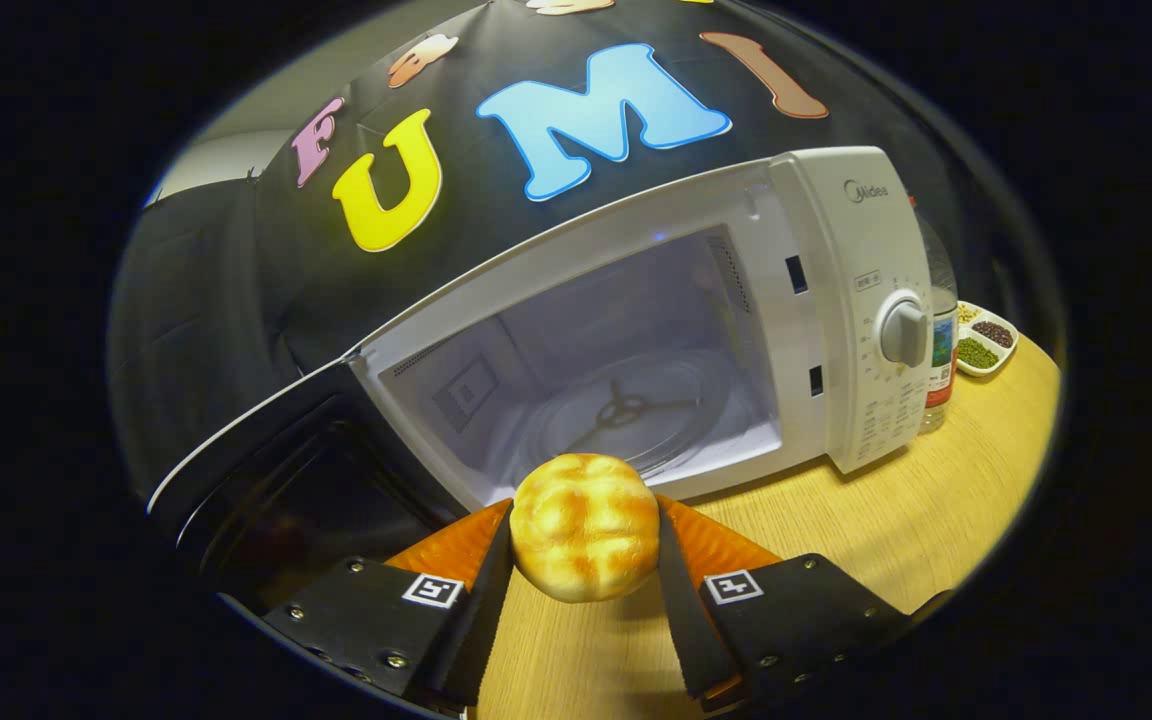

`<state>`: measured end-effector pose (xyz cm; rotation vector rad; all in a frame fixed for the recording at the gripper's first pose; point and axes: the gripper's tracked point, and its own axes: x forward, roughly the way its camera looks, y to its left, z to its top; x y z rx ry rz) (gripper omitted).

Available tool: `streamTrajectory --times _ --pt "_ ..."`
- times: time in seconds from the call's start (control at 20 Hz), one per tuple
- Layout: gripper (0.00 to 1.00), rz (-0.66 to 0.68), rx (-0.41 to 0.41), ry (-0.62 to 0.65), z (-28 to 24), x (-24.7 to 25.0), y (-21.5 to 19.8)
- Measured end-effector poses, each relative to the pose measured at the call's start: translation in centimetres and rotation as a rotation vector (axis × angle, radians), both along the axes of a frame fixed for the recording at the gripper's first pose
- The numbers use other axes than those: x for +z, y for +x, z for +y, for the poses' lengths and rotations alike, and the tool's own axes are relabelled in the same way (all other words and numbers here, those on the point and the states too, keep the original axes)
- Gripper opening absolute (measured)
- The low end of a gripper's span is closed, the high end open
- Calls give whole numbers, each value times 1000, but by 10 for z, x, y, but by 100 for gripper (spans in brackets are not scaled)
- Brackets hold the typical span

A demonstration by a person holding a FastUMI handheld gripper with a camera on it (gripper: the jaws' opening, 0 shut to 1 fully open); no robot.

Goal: Open the microwave, put the food inside, and close the microwave door.

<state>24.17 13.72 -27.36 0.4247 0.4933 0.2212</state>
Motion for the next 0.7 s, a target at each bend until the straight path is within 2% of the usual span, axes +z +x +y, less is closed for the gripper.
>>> streamTrajectory --times 0.35,0.7 --pt "73 -45 -42 16 21 -12 63" --pt "73 -80 -113 -32 21 -23 108"
